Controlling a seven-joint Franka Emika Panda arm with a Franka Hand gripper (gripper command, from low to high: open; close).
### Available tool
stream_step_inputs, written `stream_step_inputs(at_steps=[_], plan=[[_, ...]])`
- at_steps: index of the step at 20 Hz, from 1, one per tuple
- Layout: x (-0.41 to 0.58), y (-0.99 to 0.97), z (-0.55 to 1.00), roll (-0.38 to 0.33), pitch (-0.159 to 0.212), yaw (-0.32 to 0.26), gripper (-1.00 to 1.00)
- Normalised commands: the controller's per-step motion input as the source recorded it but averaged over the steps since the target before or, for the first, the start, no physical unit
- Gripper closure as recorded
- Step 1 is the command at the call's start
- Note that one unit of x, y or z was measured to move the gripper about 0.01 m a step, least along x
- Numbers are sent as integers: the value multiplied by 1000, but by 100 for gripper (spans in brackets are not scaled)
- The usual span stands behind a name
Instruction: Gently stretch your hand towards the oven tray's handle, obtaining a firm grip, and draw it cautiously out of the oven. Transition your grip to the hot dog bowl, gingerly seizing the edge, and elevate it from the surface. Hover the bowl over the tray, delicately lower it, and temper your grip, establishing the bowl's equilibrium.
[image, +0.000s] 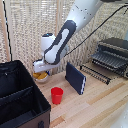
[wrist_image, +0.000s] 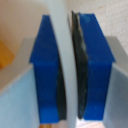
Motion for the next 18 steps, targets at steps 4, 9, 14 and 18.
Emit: stream_step_inputs(at_steps=[4, 9, 14, 18], plan=[[-229, 61, 540, 203, -15, -232, 100], [-373, 11, 670, 165, -30, -232, 100], [-410, 0, 735, 105, 13, -203, 100], [-184, -66, 687, 23, 123, -207, 100]])
